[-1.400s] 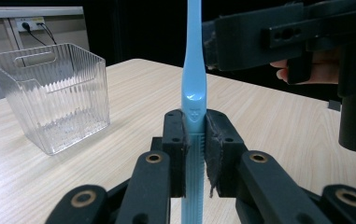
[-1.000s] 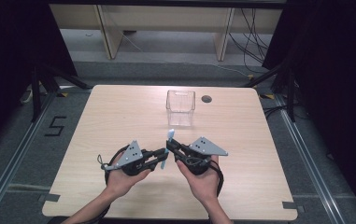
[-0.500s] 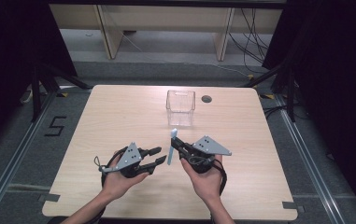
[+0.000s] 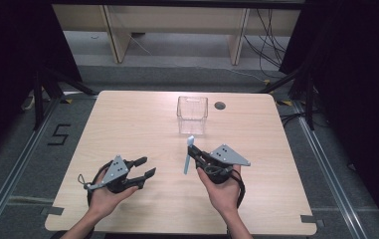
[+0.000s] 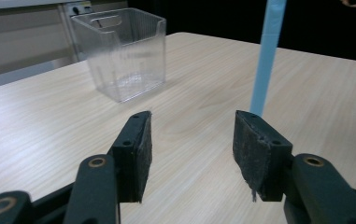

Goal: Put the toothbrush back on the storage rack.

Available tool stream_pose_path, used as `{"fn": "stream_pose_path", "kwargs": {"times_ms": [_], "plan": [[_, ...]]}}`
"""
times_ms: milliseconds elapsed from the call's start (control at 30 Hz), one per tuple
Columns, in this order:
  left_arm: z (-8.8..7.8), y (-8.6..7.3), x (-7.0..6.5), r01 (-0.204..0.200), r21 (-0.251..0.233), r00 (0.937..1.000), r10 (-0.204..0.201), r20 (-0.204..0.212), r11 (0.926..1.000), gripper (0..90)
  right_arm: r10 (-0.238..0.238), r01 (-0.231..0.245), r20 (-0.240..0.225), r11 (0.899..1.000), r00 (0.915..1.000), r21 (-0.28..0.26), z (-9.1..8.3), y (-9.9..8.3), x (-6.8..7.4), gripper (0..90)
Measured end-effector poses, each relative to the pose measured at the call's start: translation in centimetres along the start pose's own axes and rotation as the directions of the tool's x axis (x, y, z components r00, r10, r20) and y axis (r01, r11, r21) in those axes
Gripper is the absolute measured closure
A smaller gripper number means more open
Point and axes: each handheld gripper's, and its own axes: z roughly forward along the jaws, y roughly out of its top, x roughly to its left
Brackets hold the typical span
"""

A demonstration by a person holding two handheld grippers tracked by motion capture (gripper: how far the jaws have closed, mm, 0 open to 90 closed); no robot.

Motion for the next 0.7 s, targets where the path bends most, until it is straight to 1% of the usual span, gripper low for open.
{"fn": "stream_pose_path", "kwargs": {"times_ms": [33, 100, 200, 233, 267, 300, 333, 367, 400, 433, 467, 500, 533, 567, 600, 633, 667, 700], "plan": [[-0.3, -0.2, 0.2, 0.005, -0.003, 0.9999, -0.005, -0.012, 1.0, 45.9, -0.021, 0.021, 0.01, 1.0, 0.9997, -0.005, 0.0, 0.1, -0.2, 86.2], [-0.8, -0.5, 0.6, 0.017, -0.007, 0.9994, -0.017, -0.031, 0.9998, 45.4, -0.014, 0.014, 0.012, 1.0, 0.9998, 0.004, 0.0, 0.1, -0.2, 86.2], [-1.3, -1.2, 1.2, 0.035, -0.011, 0.9977, -0.036, -0.058, 0.9993, 44.6, -0.008, 0.008, 0.012, 1.0, 0.9999, -0.002, 0.0, 0.2, -0.4, 86.2], [-1.4, -1.4, 1.3, 0.048, -0.011, 0.9965, -0.048, -0.069, 0.9988, 42.4, -0.008, 0.008, 0.016, 1.0, 0.9998, -0.007, -0.1, 0.4, -0.5, 86.2], [-1.5, -1.6, 1.5, 0.059, -0.011, 0.9951, -0.059, -0.079, 0.9982, 42.4, -0.008, 0.008, 0.016, 1.0, 0.9998, -0.007, -0.1, 0.4, -0.5, 86.2], [-1.6, -1.8, 1.7, 0.063, -0.013, 0.994, -0.064, -0.088, 0.9979, 41.1, -0.019, 0.019, 0.022, 1.0, 0.9996, 0.001, -0.1, 0.5, -0.7, 86.2], [-1.5, -1.9, 1.7, 0.066, -0.022, 0.9937, -0.068, -0.09, 0.9976, 40.3, -0.01, 0.01, 0.021, 1.0, 0.9997, -0.005, -0.2, 0.6, -0.8, 86.2], [-1.6, -2.0, 1.8, 0.068, -0.011, 0.9923, -0.068, -0.103, 0.9977, 39.4, -0.004, 0.004, 0.034, 1.0, 0.9994, -0.007, -0.2, 0.6, -0.8, 86.2], [-1.6, -2.1, 1.9, 0.066, -0.013, 0.9917, -0.067, -0.11, 0.9977, 38.3, -0.04, 0.041, 0.046, 0.999, 0.9981, -0.012, -0.3, 0.8, -1.1, 86.2], [-1.6, -2.2, 1.9, 0.067, -0.016, 0.9907, -0.069, -0.117, 0.9976, 37.5, -0.018, 0.018, 0.041, 1.0, 0.999, -0.01, -0.3, 0.9, -1.1, 86.2], [-1.5, -2.3, 2.0, 0.066, -0.033, 0.9906, -0.069, -0.118, 0.9973, 36.8, -0.015, 0.015, 0.038, 1.0, 0.9992, -0.014, -0.4, 0.9, -1.3, 86.2], [-1.5, -2.4, 2.1, 0.063, -0.037, 0.9894, -0.068, -0.129, 0.9973, 35.9, -0.031, 0.032, 0.063, 0.999, 0.9975, -0.019, -0.5, 1.1, -1.7, 86.2], [-1.5, -2.4, 2.1, 0.063, -0.037, 0.9894, -0.068, -0.129, 0.9973, 35.6, -0.025, 0.026, 0.052, 1.0, 0.9984, -0.017, -0.4, 1.2, -1.8, 86.1], [-1.5, -2.5, 2.1, 0.063, -0.032, 0.9883, -0.067, -0.137, 0.9975, 35.2, -0.015, 0.016, 0.055, 1.0, 0.9984, -0.018, -0.5, 1.3, -1.9, 86.2], [-1.5, -2.5, 2.1, 0.063, -0.032, 0.9883, -0.067, -0.137, 0.9975, 34.9, -0.015, 0.016, 0.055, 1.0, 0.9984, -0.018, -0.5, 1.3, -1.9, 86.2], [-1.5, -2.6, 2.2, 0.064, -0.034, 0.9878, -0.068, -0.14, 0.9974, 34.9, -0.03, 0.032, 0.076, 0.999, 0.9967, -0.019, -0.6, 1.4, -2.1, 86.2], [-1.4, -2.7, 2.2, 0.063, -0.049, 0.9886, -0.069, -0.133, 0.9968, 34.7, -0.023, 0.025, 0.065, 0.999, 0.9976, -0.021, -0.5, 1.5, -2.2, 86.1], [-1.4, -2.8, 2.2, 0.065, -0.037, 0.9874, -0.069, -0.142, 0.9972, 34.6, -0.036, 0.038, 0.084, 0.999, 0.9958, -0.024, -0.6, 1.7, -2.6, 86.1]]}}
